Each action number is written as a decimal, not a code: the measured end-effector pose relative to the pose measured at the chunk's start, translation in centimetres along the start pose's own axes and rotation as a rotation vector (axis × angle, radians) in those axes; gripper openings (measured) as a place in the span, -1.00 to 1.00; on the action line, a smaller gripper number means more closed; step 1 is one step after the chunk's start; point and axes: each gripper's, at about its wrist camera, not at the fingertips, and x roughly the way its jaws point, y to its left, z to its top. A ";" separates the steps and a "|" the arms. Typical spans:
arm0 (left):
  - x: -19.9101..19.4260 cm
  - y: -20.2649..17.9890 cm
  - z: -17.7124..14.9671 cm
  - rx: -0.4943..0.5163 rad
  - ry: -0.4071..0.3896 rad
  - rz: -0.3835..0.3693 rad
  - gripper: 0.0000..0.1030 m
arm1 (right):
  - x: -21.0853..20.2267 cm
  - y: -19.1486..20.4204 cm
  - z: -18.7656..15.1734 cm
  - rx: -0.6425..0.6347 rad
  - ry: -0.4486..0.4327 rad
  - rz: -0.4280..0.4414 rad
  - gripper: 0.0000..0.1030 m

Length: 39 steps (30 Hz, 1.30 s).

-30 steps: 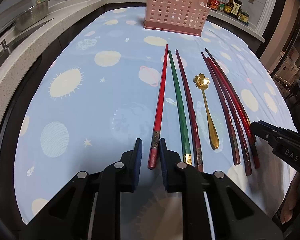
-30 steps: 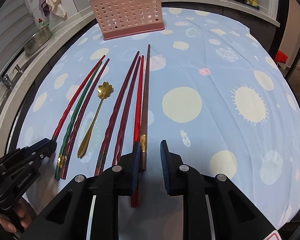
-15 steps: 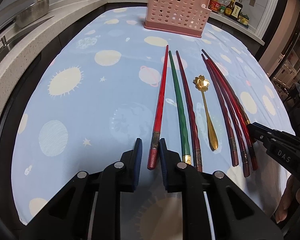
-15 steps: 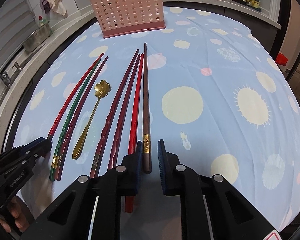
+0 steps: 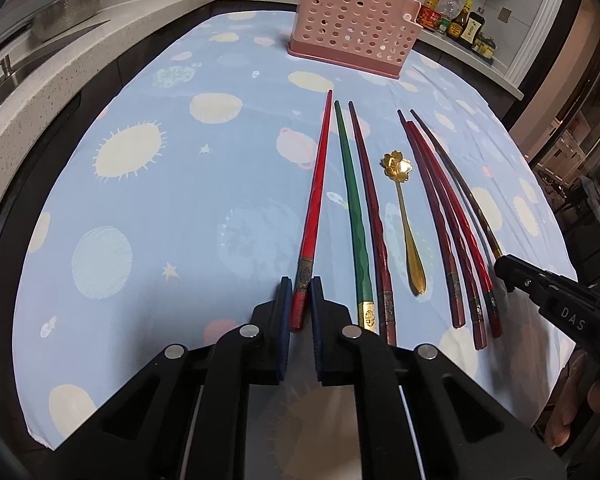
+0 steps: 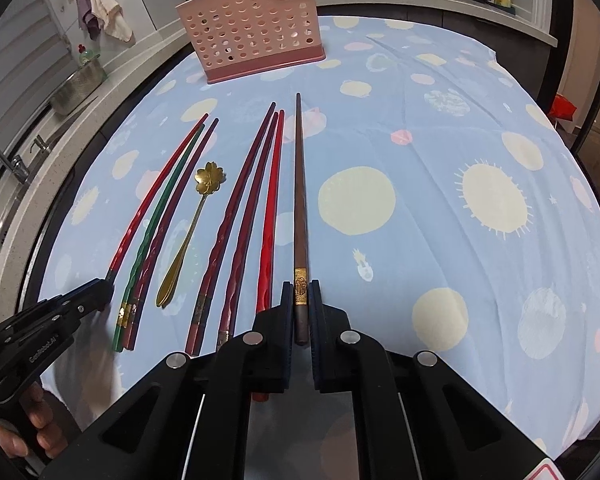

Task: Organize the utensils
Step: 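Lift the red chopstick with the left tool while the right tool lifts the brown chopstick, then carry the red chopstick over the pink holder while the right tool carries the brown chopstick there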

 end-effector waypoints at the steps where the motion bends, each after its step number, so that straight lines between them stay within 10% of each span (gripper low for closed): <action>1: 0.0 0.0 -0.1 0.001 0.000 -0.002 -0.83 | -0.2 0.0 0.0 0.003 -0.002 0.003 -0.86; 24: -0.4 -0.6 -0.1 0.015 -0.008 -0.008 -0.86 | -2.4 0.1 -0.4 0.011 -0.032 0.032 -0.86; 39: -8.4 -1.3 3.1 -0.010 -0.166 -0.050 -0.87 | -9.1 0.2 2.8 0.040 -0.192 0.082 -0.86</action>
